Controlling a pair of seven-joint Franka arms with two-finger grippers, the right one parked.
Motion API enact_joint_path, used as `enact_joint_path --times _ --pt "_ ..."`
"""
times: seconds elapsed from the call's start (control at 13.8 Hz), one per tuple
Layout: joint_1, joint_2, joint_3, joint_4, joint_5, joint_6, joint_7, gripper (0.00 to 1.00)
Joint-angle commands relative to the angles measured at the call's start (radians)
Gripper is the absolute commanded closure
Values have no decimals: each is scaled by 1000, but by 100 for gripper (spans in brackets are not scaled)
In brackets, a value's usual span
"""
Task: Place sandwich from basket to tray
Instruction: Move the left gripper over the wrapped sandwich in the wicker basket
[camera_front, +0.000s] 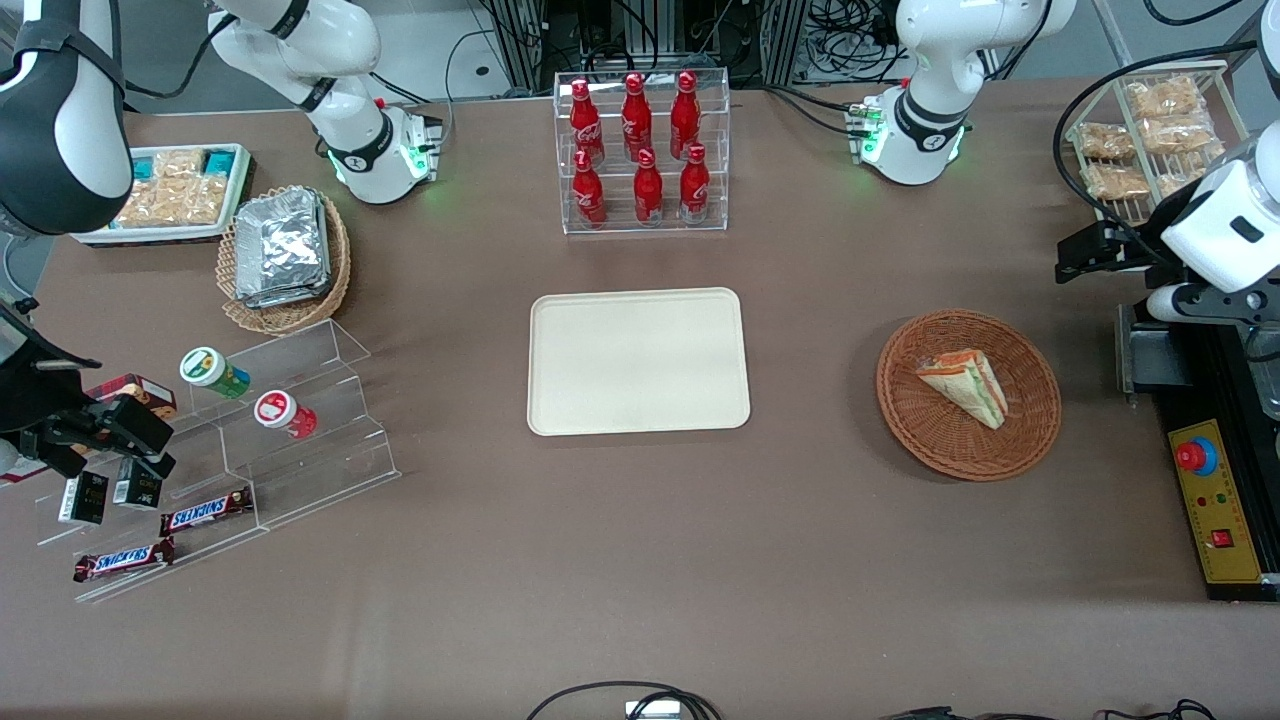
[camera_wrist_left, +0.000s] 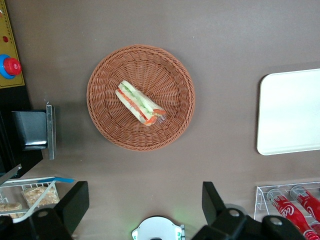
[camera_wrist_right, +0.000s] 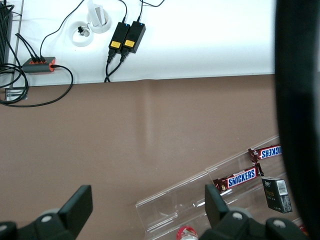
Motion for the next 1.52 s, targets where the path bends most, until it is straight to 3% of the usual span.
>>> enact_joint_path --times 0.0,0.36,1.09,1.45 --pt "-1 -10 -2 -11 4 15 6 0" --pt "2 1 1 -44 47 36 -15 0" --pt "3 -53 1 -596 111 565 -483 0" --pt "3 -10 0 -706 114 751 -690 0"
